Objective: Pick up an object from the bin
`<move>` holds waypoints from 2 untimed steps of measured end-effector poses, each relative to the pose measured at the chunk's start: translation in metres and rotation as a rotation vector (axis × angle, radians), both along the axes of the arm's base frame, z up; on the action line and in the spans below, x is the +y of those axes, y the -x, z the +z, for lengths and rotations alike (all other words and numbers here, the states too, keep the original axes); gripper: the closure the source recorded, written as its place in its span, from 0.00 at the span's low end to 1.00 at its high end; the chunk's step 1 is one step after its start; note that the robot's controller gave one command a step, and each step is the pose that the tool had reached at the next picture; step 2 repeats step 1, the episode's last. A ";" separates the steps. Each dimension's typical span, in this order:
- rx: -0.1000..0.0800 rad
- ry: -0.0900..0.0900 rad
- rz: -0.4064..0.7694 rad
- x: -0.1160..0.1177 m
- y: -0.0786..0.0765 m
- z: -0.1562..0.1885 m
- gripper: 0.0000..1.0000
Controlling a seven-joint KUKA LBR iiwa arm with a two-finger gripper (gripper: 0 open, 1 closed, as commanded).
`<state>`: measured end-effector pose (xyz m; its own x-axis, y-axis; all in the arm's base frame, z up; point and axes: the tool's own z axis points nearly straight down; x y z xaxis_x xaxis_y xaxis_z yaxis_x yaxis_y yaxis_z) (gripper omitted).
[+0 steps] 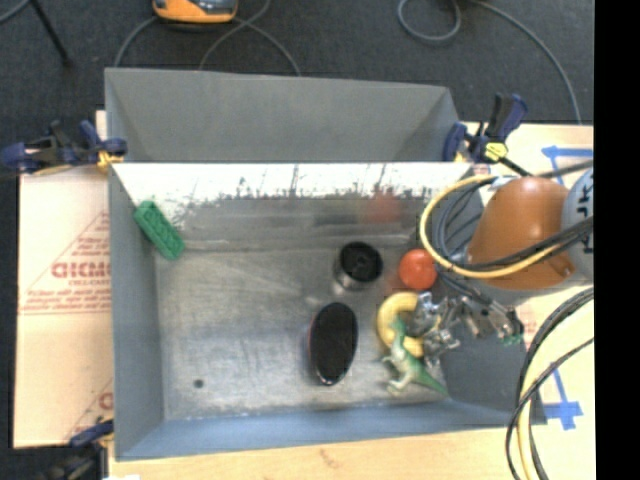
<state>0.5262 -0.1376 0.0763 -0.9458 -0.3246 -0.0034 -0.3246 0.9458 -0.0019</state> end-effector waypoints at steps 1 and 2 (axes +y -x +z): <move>0.000 0.000 0.024 -0.020 -0.010 0.129 1.00; 0.000 0.000 0.024 -0.020 -0.010 0.129 1.00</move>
Offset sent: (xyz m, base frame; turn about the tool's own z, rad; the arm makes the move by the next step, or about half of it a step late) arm 0.0000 0.0000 0.0000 0.0000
